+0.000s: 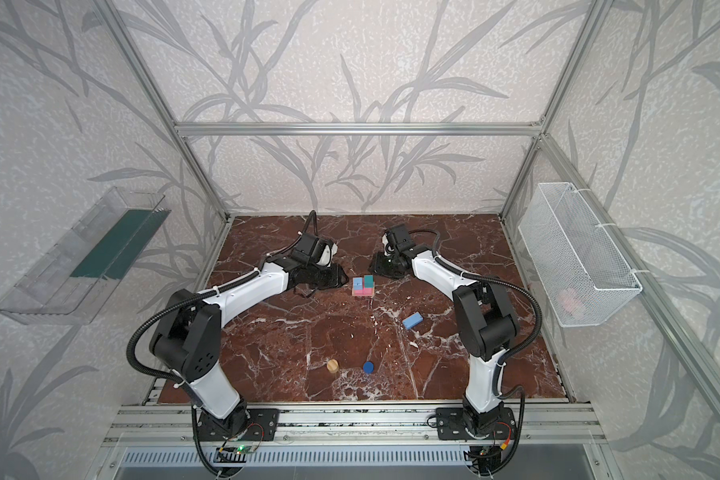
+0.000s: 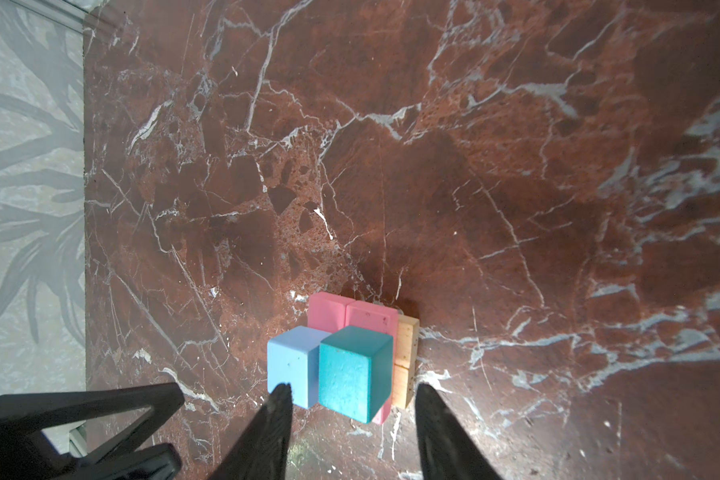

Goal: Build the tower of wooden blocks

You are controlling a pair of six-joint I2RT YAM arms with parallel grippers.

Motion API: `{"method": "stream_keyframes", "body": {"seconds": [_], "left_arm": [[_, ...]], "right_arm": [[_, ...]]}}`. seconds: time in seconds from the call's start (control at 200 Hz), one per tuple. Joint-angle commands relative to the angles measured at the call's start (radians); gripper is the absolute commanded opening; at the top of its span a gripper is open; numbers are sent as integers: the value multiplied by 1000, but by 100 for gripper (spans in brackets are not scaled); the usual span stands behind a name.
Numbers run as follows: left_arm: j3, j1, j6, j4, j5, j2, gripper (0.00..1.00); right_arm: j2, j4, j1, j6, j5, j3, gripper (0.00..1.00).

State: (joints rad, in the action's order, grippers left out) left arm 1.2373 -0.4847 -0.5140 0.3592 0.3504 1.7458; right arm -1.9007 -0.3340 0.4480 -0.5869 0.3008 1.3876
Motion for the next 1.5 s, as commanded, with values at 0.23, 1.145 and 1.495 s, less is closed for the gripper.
{"method": "stream_keyframes", "body": {"seconds": [0.23, 1.145, 1.495], "left_arm": [[71, -11, -24, -15, 38, 81, 36], [129, -22, -35, -12, 70, 184, 29], [151, -23, -38, -15, 68, 209, 26]], "right_arm": [[-56, 35, -6, -4, 47, 9, 45], [-106, 69, -6, -17, 76, 13, 37], [-105, 72, -6, -21, 81, 9, 33]]}}
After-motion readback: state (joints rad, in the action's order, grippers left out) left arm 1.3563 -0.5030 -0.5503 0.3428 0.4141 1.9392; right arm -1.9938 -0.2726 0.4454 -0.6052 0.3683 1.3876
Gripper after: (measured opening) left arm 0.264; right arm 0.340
